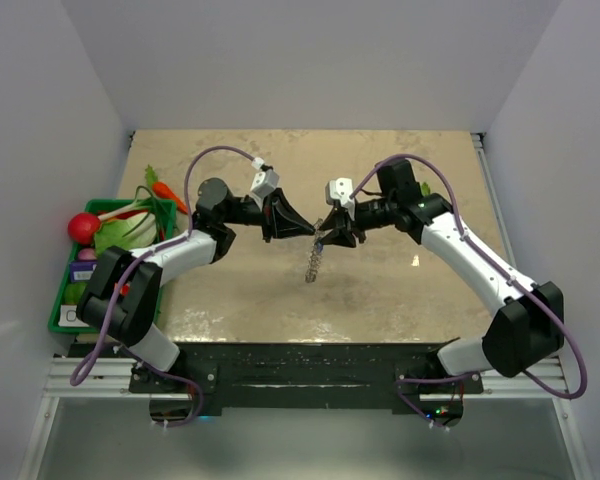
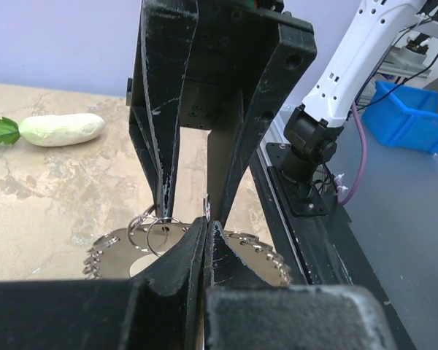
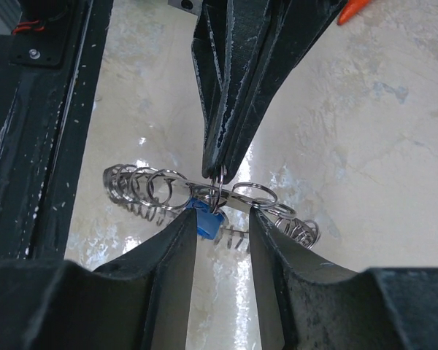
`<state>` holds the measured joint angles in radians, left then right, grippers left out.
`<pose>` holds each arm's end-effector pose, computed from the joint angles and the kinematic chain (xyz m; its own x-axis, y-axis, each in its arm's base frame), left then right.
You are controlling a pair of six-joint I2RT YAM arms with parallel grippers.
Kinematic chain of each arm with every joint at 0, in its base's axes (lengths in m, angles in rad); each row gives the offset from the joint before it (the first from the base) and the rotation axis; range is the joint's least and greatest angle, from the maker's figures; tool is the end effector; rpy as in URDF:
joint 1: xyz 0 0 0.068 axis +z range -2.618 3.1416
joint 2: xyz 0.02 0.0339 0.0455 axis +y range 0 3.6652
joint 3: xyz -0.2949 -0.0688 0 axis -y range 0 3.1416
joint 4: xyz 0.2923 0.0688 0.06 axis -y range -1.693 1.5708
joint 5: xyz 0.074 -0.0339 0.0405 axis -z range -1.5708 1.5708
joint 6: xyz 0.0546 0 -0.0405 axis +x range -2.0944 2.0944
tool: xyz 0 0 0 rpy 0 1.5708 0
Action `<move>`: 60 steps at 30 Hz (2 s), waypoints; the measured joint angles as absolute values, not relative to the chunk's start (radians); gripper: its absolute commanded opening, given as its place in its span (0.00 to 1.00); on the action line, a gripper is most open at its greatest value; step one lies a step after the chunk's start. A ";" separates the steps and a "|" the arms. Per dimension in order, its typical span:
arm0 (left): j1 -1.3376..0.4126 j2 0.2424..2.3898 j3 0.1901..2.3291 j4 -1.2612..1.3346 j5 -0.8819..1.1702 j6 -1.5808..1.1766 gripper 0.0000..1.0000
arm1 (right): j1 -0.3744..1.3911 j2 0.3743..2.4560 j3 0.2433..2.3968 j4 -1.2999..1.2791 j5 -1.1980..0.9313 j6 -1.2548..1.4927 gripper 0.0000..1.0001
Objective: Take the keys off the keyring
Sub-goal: Remove the key from the keyring.
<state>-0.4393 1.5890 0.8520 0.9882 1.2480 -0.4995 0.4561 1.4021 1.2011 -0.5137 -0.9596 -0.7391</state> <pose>0.3134 -0.2045 0.2790 -0.2654 -0.0432 -0.9632 0.9560 -0.1416 -0.2570 0.2931 0.1936 0.3356 0.1095 -0.3769 -0.9198 -0.9936 -0.0150 -0.1121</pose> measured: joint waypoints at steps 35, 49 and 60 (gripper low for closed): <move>-0.418 1.589 0.822 1.041 1.227 -0.540 0.00 | 0.497 1.484 1.219 -0.548 -0.960 -0.758 0.15; -0.414 1.589 0.822 1.044 1.226 -0.540 0.00 | 0.497 1.484 1.219 -0.530 -0.950 -0.737 0.00; -0.413 1.589 0.822 1.042 1.226 -0.538 0.00 | 0.497 1.431 1.204 -0.508 -0.871 -0.734 0.00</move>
<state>-0.4133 1.5887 0.8223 1.0420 1.2263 -0.5385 0.4973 1.4315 1.2037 -0.5076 -0.8711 -0.7338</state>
